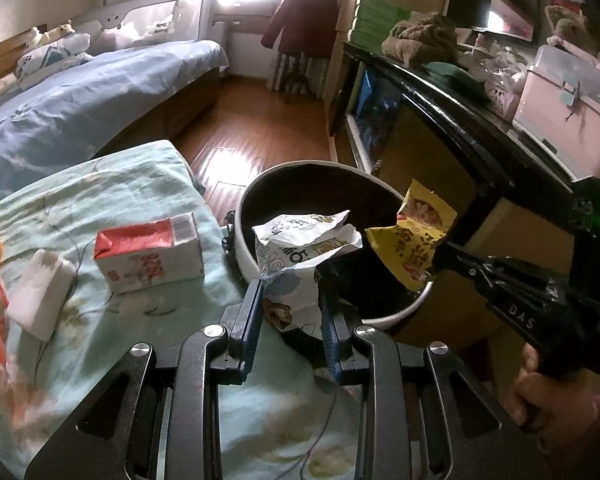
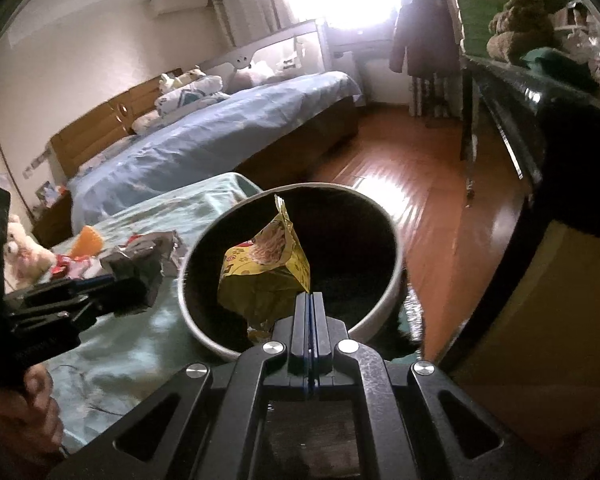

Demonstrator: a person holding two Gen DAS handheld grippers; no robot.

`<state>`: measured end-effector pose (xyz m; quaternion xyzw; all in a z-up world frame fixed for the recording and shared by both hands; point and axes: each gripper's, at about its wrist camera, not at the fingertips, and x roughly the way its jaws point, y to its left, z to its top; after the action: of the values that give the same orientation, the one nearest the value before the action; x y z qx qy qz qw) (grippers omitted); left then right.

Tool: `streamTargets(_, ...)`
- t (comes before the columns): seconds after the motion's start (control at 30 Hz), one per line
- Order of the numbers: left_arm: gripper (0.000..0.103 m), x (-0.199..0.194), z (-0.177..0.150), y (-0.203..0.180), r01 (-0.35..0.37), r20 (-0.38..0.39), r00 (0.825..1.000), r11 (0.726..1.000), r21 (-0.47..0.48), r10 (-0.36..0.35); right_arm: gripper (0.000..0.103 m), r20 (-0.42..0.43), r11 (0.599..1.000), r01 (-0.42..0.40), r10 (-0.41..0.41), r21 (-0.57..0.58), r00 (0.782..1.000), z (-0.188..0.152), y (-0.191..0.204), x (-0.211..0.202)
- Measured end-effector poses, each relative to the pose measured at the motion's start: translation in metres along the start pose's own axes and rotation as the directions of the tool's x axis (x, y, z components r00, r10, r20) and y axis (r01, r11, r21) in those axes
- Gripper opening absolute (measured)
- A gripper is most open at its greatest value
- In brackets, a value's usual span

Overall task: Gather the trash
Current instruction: 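Open both grippers to drop the chip bag and wrapper into the bin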

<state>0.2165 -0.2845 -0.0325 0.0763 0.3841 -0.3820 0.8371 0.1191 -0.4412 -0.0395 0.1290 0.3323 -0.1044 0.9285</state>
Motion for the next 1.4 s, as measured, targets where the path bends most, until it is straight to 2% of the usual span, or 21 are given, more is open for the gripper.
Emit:
streamTargets(0.53, 0.026, 0.026, 0.016, -0.001, -0.009, -0.025, 1.0, 1.0, 0.005, 0.009, 0.0, -0.017, 0.997, 0.067, -0.068, -0.033, 0.998, 0.015, -0.005, 0.021)
streamTargets(1.17, 0.026, 0.045, 0.03, -0.007, -0.001, -0.049, 0.999, 1.0, 0.018, 0.002, 0.0, -0.072, 0.995, 0.095, -0.098, -0.04, 0.993, 0.024, -0.013, 0.037)
streamTargets(1.27, 0.029, 0.047, 0.032, -0.009, -0.008, -0.049, 0.999, 1.0, 0.021, 0.009, 0.001, -0.076, 0.995, 0.094, -0.097, -0.041, 0.992, 0.025, -0.013, 0.039)
streamTargets(1.4, 0.047, 0.044, 0.031, -0.009, -0.01, -0.041, 0.999, 1.0, 0.012, 0.01, 0.011, -0.071, 0.995, 0.096, -0.098, -0.034, 0.993, 0.026, -0.012, 0.04)
